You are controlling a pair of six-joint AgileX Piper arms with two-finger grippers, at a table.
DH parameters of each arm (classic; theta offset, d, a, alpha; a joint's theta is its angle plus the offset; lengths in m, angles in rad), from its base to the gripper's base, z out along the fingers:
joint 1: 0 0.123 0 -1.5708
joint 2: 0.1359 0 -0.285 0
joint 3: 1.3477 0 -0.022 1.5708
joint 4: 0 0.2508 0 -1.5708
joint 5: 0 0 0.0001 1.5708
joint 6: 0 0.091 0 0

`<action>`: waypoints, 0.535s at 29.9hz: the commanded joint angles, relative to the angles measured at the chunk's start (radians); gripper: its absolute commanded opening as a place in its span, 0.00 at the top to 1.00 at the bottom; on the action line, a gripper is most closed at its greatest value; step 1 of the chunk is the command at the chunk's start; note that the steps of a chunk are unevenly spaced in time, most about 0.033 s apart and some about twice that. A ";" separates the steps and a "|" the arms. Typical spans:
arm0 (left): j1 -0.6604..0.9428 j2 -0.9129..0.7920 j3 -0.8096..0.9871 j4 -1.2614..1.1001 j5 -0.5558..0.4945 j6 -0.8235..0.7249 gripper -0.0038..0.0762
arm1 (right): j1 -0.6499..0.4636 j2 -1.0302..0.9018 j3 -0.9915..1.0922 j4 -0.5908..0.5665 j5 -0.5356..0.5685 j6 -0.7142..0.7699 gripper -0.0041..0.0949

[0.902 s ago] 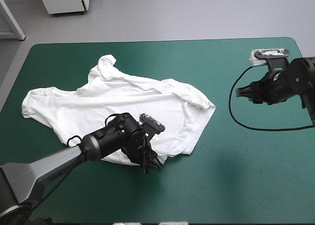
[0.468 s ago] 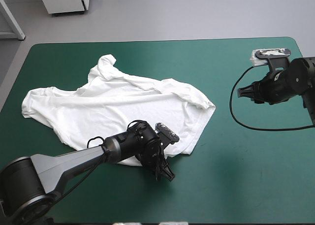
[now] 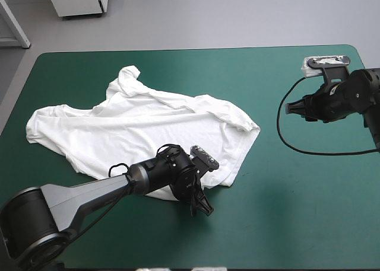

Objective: Fold the cloth

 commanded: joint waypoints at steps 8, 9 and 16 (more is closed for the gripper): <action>-0.003 -0.002 -0.003 0.035 -0.055 -0.007 0.96 | 0.047 0.136 -0.028 0.086 -0.089 -0.103 0.53; -0.003 -0.002 -0.003 0.035 -0.055 -0.006 0.96 | 0.062 0.155 -0.028 0.086 -0.091 -0.108 0.51; -0.003 -0.002 -0.003 0.034 -0.055 -0.006 0.96 | 0.152 0.280 -0.074 0.046 -0.089 -0.106 0.42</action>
